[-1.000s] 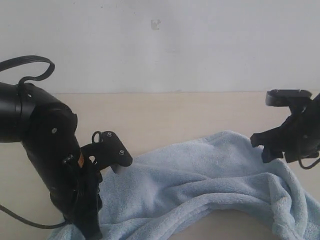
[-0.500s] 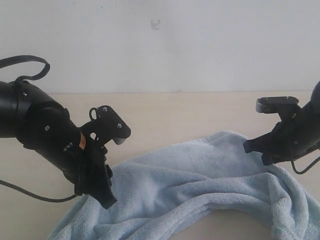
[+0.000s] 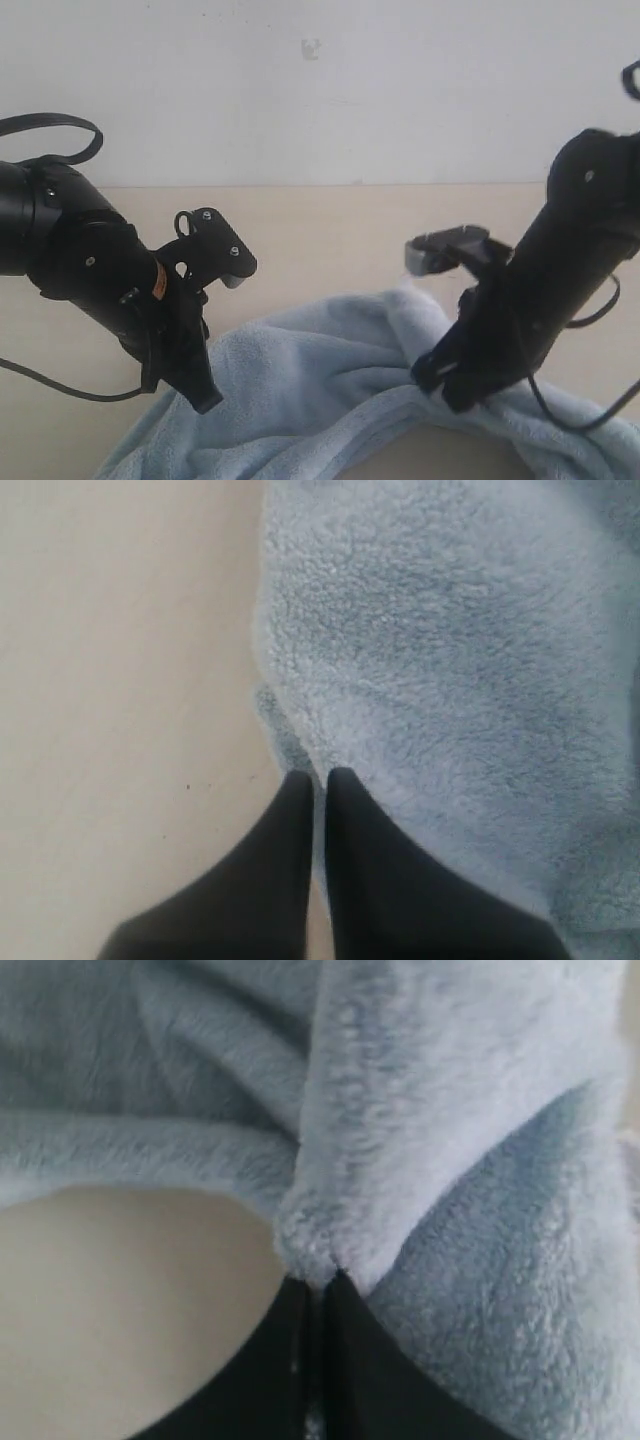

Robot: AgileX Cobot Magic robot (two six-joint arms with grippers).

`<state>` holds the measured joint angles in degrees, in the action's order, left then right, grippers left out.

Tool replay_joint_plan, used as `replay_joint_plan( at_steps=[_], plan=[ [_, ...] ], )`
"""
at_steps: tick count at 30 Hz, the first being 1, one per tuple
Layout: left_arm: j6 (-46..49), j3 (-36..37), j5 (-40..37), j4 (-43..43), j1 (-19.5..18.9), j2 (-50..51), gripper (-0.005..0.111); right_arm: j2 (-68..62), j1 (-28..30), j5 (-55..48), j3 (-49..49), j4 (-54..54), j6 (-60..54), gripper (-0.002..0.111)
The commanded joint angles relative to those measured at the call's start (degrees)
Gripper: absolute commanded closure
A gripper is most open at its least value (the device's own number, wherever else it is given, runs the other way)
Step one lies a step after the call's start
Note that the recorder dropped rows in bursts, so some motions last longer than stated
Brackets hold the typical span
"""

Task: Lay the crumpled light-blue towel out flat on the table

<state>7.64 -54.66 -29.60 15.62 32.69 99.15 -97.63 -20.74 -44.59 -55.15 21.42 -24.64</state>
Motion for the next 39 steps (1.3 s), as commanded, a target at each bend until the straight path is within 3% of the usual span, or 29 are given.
replay_joint_plan(
  at_steps=[1, 7, 9, 14, 19, 22, 25, 28, 30, 34, 37, 39],
  plan=[
    [-0.79, -0.29, -0.39, 0.27, -0.13, -0.14, 0.102, -2.5, -5.61, 3.4, 5.05, -0.55, -4.05, 0.097],
    [-0.79, -0.29, 0.4, 0.27, -0.13, -0.12, 0.102, -3.34, -7.77, 6.08, 4.1, -0.7, -3.43, 0.038],
    [-0.79, -0.29, 1.35, 0.27, -0.13, -0.12, 0.102, -2.74, -7.77, 6.01, 2.13, -1.12, -1.37, 0.034],
    [-0.54, -0.29, 2.11, 0.36, -0.13, -0.12, 0.102, 1.31, -7.77, -0.66, -4.29, -6.36, 2.86, 0.034],
    [-0.54, -0.29, 2.12, 0.36, -0.13, -0.12, 0.102, 5.52, -7.13, 2.63, -5.44, -30.81, 24.64, 0.034],
    [-0.54, -0.29, 1.96, 0.02, -0.13, -0.12, 0.102, 4.35, -2.36, 5.25, -5.44, -39.11, 34.29, 0.034],
    [-0.64, -0.29, 1.58, -0.17, -0.13, -0.12, 0.102, 0.94, 6.21, 6.48, -5.44, -31.4, 32.78, 0.034],
    [-0.77, -0.29, 1.58, -1.0, -0.13, -0.12, 0.102, -3.3, 12.59, 4.19, -5.44, -8.5, 15.33, 0.034],
    [-0.77, -0.29, 1.86, -1.71, -0.13, -0.12, 0.102, -6.07, 14.6, -0.38, -5.44, 7.61, 1.22, 0.034],
    [-0.77, -0.29, 1.98, -1.7, -0.13, -0.12, 0.102, -10.0, 14.23, -7.07, -5.44, 20.45, -11.94, 0.035],
    [-0.77, -0.29, 1.98, -1.7, -0.13, -0.12, 0.102, -11.04, 13.1, -5.56, -5.44, 20.72, -12.96, 0.054],
    [-0.77, -0.29, 1.8, -1.7, -0.13, -0.12, 0.102, -10.77, 12.87, -4.93, -5.44, 20.72, -13.19, 0.084]
  ],
)
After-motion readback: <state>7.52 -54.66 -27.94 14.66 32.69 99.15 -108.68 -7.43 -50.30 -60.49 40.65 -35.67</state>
